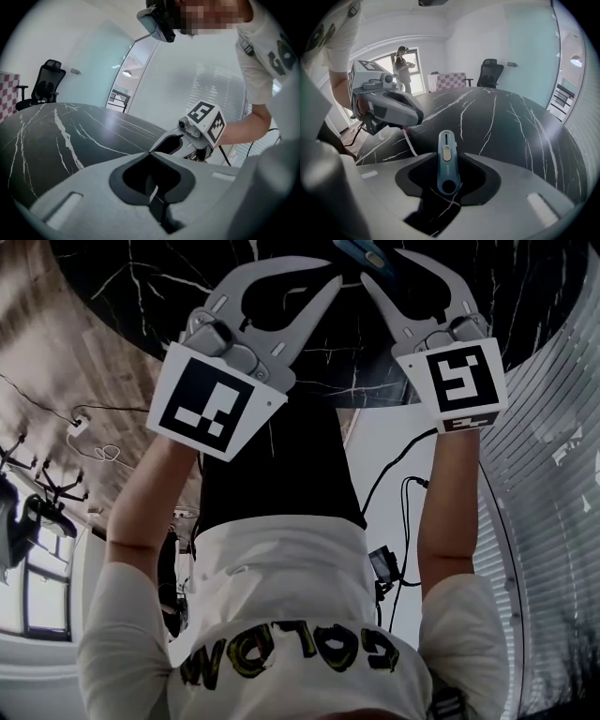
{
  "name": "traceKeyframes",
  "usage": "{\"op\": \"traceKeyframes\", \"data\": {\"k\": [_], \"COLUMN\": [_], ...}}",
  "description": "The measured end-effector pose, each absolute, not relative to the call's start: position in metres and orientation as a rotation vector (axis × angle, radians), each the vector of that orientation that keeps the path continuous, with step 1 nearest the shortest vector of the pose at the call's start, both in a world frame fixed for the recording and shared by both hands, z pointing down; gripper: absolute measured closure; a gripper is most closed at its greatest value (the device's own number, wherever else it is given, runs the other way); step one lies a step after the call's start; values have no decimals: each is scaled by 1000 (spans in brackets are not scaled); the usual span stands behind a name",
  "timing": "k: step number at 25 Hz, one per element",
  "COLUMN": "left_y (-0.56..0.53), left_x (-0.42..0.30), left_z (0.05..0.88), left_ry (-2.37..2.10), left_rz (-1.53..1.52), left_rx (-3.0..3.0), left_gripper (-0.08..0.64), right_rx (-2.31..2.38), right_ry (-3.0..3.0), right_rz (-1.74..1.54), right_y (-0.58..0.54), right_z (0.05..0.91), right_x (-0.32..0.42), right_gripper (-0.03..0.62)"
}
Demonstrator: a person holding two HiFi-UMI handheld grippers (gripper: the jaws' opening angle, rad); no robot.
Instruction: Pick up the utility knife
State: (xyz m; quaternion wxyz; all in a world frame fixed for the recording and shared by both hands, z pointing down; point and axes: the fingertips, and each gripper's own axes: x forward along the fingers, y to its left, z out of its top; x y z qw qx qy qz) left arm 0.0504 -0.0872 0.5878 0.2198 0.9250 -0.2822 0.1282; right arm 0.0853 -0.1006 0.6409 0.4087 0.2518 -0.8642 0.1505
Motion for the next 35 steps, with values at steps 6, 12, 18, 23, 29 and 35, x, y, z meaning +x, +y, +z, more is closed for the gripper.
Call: {"op": "traceKeyframes", "data": {"k": [6,12,18,23,29,35], "left_y": [-83,-83,-80,-67,-57,-55], "left_x": [50,44,34,25,21,12], "left_z": [591,572,536,516,486,447], "left_ry": [-782,-810,-872,-913,-924,-958], "left_rz": [362,355,315,302,303,302], "left_rx": [2569,2583,2580,2515,2526,2559], "left_gripper": [557,557,557,557,557,557], "right_rx": [625,677,761,761,797,851], "right_ry": [-2157,-2197,-2240,-2234,-2271,-2331], "right_rz": [373,369,345,345,312,235], "right_y": [-97,-94,-94,-82,-76,-75], "right_z": [653,626,576,554,511,452], "right_x": [86,81,81,80,73,64], "right_gripper": [454,454,459,463,463,463]}}
